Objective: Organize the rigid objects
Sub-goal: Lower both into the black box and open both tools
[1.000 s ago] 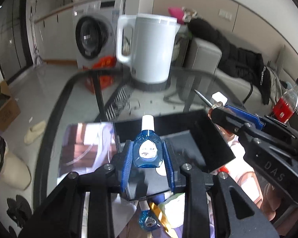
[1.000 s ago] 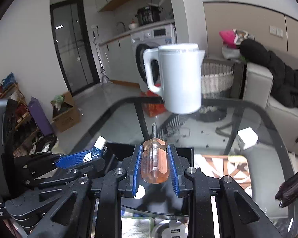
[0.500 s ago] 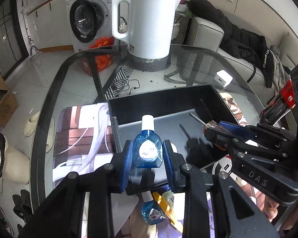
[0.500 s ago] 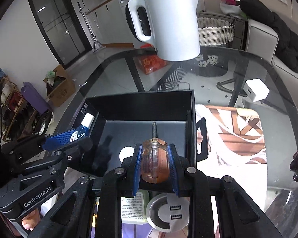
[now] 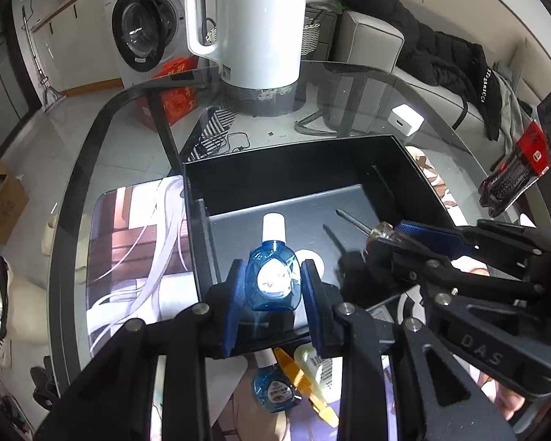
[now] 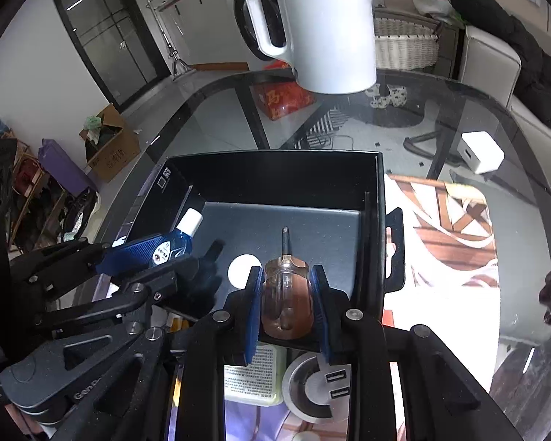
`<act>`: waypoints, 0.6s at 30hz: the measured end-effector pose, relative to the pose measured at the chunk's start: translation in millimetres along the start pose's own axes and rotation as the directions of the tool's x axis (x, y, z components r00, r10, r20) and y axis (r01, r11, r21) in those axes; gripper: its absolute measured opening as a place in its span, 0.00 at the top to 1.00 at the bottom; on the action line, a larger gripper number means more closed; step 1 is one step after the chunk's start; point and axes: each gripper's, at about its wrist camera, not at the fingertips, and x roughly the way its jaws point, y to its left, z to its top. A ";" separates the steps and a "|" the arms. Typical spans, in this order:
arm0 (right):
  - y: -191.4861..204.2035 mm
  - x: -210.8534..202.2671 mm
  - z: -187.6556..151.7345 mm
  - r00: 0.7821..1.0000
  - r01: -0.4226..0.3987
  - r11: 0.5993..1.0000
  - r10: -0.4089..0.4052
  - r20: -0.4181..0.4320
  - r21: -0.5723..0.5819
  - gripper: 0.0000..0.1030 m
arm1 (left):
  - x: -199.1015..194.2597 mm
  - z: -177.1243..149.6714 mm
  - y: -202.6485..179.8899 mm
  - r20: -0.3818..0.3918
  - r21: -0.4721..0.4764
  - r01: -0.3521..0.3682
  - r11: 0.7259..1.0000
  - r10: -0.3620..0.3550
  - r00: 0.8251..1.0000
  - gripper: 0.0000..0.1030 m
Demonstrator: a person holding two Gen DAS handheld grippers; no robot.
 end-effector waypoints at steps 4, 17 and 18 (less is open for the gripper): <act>1.4 -1.6 -2.1 1.000 0.000 1.000 0.000 -0.014 0.011 0.76 | -0.8 -0.7 -0.5 0.001 0.005 0.006 1.000 -0.006 1.000 0.72; -4.6 -21.8 -5.2 0.998 -0.049 0.999 0.048 0.045 0.019 0.62 | -18.8 -8.2 1.4 0.046 -0.010 0.066 0.998 -0.065 0.997 0.57; -5.4 -27.5 -5.0 0.996 -0.055 0.998 0.054 0.065 0.014 0.62 | -23.6 -8.7 0.8 0.062 -0.002 0.061 0.998 -0.061 0.996 0.57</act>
